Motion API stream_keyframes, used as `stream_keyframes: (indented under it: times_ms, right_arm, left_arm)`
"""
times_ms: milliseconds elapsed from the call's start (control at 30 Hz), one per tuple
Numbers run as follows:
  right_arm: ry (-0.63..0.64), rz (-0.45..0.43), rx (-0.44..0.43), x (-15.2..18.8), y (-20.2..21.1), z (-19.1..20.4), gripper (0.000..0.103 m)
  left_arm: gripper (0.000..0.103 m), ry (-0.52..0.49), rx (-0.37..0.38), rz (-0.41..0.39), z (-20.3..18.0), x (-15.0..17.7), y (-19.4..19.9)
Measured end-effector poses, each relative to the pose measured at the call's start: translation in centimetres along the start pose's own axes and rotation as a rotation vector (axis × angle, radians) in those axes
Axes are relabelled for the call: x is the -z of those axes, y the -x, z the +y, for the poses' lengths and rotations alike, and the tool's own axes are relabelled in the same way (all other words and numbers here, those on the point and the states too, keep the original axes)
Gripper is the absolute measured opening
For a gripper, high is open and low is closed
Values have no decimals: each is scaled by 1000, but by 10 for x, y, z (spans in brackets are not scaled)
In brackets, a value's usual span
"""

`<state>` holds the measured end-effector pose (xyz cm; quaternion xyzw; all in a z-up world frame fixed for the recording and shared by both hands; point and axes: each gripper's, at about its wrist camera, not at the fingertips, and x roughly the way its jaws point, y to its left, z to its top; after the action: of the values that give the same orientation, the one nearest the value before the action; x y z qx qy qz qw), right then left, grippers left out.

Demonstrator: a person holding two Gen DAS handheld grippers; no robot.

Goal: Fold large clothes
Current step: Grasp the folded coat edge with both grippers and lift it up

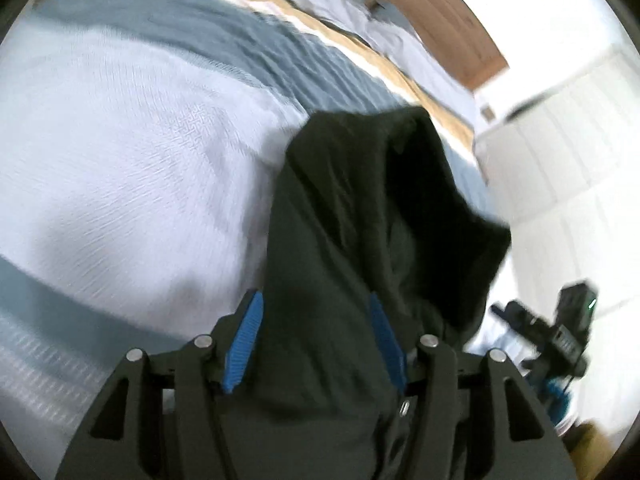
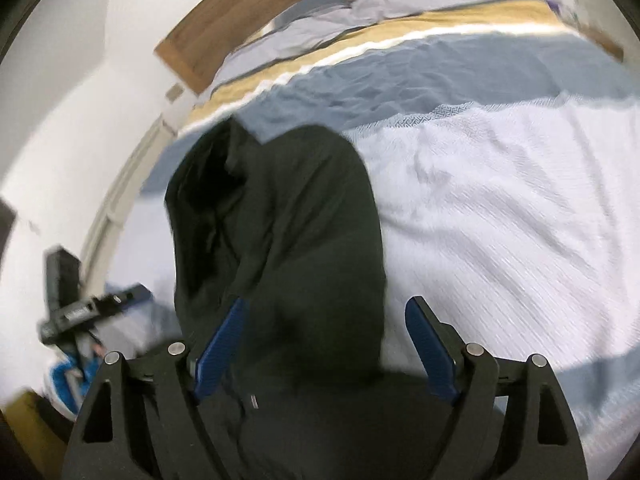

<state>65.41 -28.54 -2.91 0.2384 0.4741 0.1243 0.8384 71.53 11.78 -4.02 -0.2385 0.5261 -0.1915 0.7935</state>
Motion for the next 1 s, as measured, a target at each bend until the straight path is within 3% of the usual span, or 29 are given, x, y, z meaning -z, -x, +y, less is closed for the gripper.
stream_keyframes:
  times_ms: [167,300,367,433,467,500,533,567,600,700,867,1000]
  right_arm:
    - [-112,-56,-87,-29,-31,-15,85]
    - [-117,-48,-56,-43,-61,-13,86]
    - [-91,-29,-33,-49,-72,-6,86]
    - [-60,-17,0,-53,-79,1,75]
    - [-49,-5,15,-55,-83,5,57]
    - [-36,9,46,-55,-87,9,45]
    - [-6,22,81,-57,-89,16,38]
    - [15,24,97,-56,-89,19,21]
    - [48,23,114,-55,-87,26,16]
    - [132,5,132,-50,-71,44,10]
    - [283,-33,145,-27,-23,78,9]
    - [396,-69,122,7,29,103,9]
  left_arm:
    - [54,93,31,23,18,-15,-40]
    - [54,119,38,34,15,-21,-65]
    - [54,88,-13,53,5,-23,-78]
    - [53,53,-75,63,-2,-23,-84]
    - [47,35,-117,71,-7,-23,-88]
    - [38,27,-130,75,-11,-23,-90]
    - [17,17,-141,83,-16,-22,-91]
    - [11,7,-152,86,-19,-22,-92]
    - [9,-20,-166,81,-26,-20,-90]
    - [6,-59,-156,65,-39,-16,-78]
    - [6,-82,-117,22,-49,5,-41]
    - [6,-110,-85,-18,-51,44,5]
